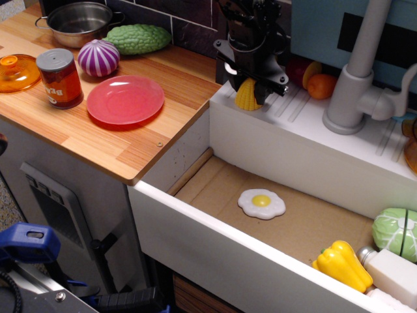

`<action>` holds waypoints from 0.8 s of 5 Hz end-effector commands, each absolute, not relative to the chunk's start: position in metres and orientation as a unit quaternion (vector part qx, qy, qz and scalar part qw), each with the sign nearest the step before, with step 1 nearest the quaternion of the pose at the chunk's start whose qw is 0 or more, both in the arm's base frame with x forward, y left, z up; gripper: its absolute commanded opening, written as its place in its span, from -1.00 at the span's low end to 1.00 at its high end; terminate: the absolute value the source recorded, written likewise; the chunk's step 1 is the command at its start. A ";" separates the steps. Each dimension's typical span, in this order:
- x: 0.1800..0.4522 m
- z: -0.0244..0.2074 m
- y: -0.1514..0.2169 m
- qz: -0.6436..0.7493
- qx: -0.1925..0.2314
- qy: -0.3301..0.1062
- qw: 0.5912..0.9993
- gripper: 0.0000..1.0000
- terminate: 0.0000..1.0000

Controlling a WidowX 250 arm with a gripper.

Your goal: Put corn on plate

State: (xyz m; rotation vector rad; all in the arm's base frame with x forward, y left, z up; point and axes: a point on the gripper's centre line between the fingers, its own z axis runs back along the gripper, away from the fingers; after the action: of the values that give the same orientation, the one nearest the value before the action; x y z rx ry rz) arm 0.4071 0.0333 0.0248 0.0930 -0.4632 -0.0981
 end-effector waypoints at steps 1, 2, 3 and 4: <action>0.387 0.066 0.029 -0.031 0.077 -0.218 0.972 -1.00 -1.00; 0.355 0.099 0.048 -0.037 0.122 -0.186 0.974 -1.00 -1.00; 0.328 0.095 0.089 -0.055 0.168 -0.192 0.965 -1.00 -1.00; 0.325 0.086 0.123 -0.057 0.164 -0.197 0.965 -1.00 -1.00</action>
State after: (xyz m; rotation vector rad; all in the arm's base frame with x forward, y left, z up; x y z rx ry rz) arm 0.3213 0.1321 0.0646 0.3352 -0.3888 -0.1038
